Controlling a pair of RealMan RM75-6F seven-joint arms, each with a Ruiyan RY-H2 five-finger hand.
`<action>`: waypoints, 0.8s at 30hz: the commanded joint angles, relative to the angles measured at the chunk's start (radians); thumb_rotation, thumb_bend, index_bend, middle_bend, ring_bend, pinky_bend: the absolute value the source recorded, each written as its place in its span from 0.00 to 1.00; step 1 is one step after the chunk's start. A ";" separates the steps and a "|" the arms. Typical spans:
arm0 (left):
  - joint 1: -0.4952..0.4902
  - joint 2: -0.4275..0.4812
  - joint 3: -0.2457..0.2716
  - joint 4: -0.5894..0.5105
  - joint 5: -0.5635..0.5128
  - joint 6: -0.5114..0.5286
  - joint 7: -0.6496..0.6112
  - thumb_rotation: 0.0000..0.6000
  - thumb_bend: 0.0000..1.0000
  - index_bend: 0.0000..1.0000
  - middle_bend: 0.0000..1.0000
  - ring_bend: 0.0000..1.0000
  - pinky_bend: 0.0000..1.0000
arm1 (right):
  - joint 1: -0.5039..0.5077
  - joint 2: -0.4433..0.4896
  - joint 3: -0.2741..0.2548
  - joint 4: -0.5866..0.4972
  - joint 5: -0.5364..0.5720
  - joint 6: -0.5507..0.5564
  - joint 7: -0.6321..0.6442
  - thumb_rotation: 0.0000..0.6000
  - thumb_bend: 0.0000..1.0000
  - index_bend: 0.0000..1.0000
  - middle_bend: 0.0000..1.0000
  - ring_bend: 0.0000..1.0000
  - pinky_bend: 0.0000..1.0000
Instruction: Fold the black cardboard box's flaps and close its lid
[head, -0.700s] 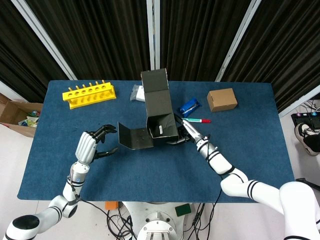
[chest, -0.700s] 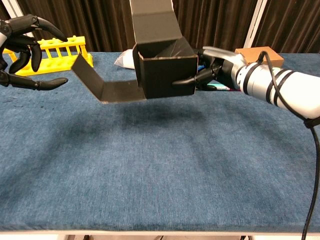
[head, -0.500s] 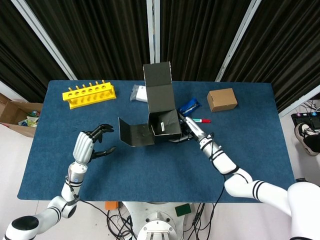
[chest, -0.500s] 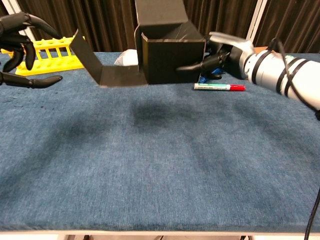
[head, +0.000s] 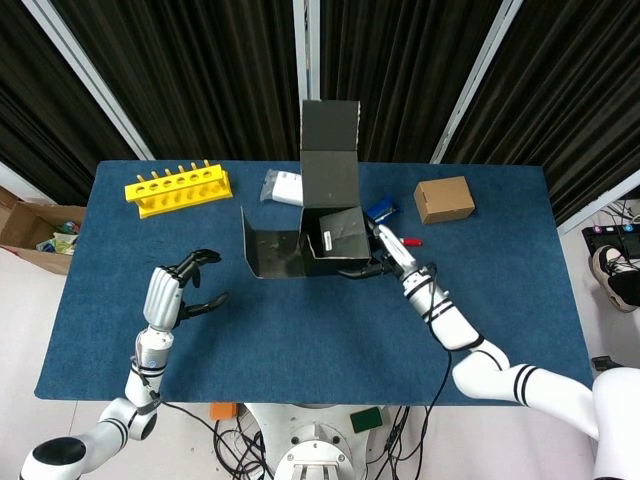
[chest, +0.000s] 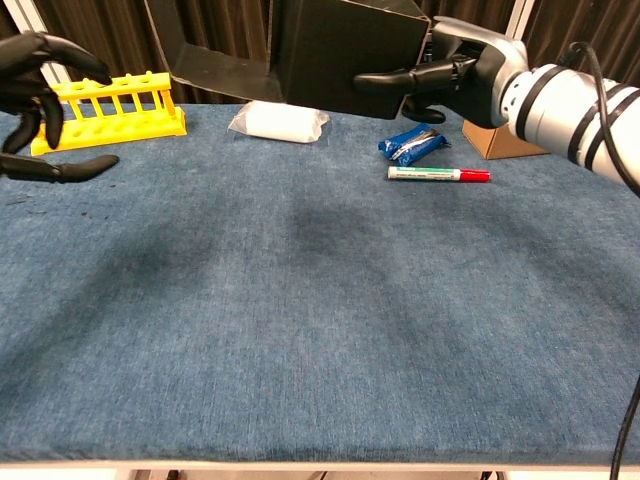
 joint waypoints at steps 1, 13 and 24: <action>-0.025 -0.015 -0.003 0.006 0.014 0.013 0.016 1.00 0.11 0.34 0.35 0.71 0.92 | 0.011 -0.021 -0.004 0.003 -0.006 -0.004 0.011 1.00 0.33 0.23 0.30 0.76 1.00; -0.134 0.005 -0.083 -0.078 0.028 0.091 0.038 1.00 0.11 0.35 0.37 0.71 0.92 | 0.048 -0.093 -0.026 0.041 -0.017 -0.025 -0.010 1.00 0.33 0.23 0.30 0.76 1.00; -0.159 0.077 -0.042 -0.164 0.083 0.086 0.105 1.00 0.11 0.36 0.36 0.71 0.92 | 0.064 -0.107 -0.042 0.050 -0.014 -0.049 -0.043 1.00 0.33 0.23 0.30 0.76 1.00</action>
